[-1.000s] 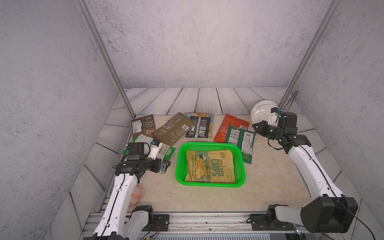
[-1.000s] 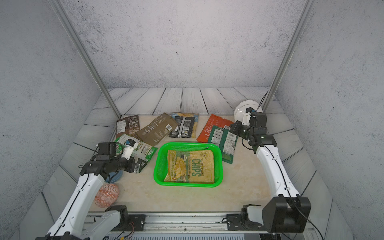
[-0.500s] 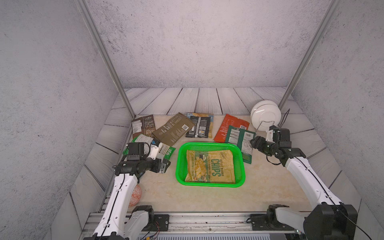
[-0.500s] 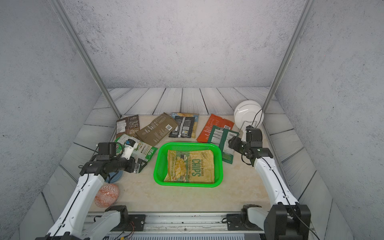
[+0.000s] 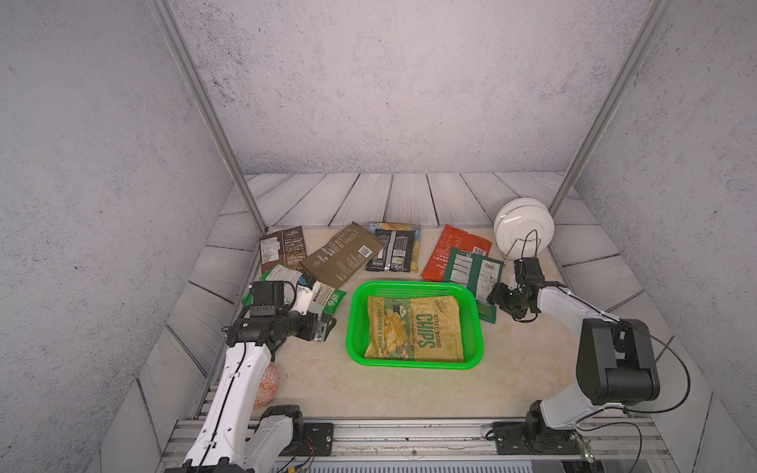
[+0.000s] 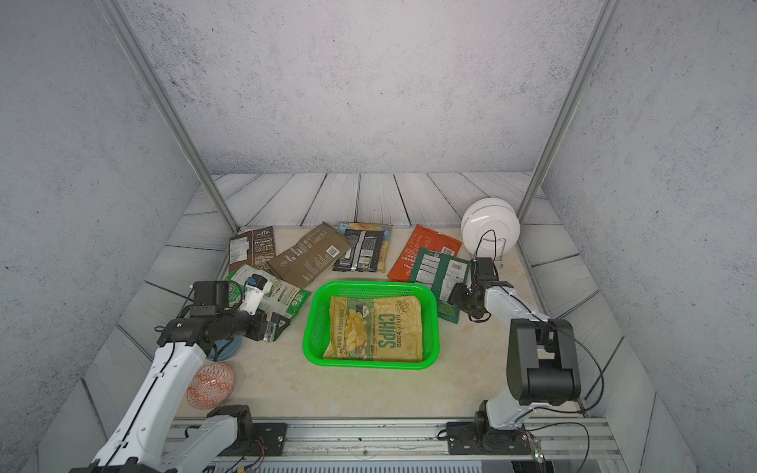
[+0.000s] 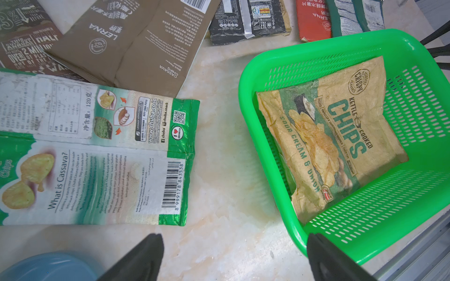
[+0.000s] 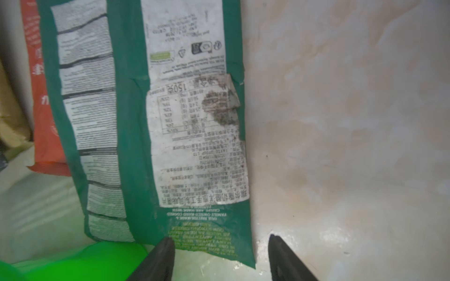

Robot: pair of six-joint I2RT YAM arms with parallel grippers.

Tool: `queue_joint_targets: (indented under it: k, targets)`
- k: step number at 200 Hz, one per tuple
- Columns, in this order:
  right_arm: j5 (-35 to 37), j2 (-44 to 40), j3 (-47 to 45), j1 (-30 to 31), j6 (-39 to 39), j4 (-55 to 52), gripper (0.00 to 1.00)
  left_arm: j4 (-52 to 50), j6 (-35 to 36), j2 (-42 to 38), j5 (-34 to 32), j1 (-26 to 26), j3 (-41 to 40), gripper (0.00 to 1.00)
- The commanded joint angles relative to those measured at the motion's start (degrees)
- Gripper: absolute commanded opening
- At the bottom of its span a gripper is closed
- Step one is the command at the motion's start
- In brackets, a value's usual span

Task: Put the potato chips into the basket
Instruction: Pick up the potato chip from the center of the board.

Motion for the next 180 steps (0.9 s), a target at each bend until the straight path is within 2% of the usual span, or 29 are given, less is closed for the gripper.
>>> queue_joint_targets:
  k: [1,80,118,141,180]
  targets:
    - [0.7,3.1,1.3,-0.3,-0.2,1.2,0.65,0.0,0.6,-0.5,0.6,0.4,-0.5,0.98]
    - [-5.4,9.9,1.7,-0.4,0.1,3.9,0.53,0.0,0.6,-0.5,0.5,0.4,-0.5,0.98]
    - [-6.3,9.7,0.8,-0.4,1.0,5.7,0.31,0.1,0.6,-0.6,0.5,0.4,-0.5,0.98]
    - [-6.3,8.4,0.7,-0.4,1.3,6.0,0.07,0.0,0.6,-0.6,0.5,0.5,-0.5,0.98]
    - [-7.1,3.8,1.6,-0.4,0.5,4.8,0.0,0.1,0.6,-0.6,0.5,0.5,-0.5,0.98]
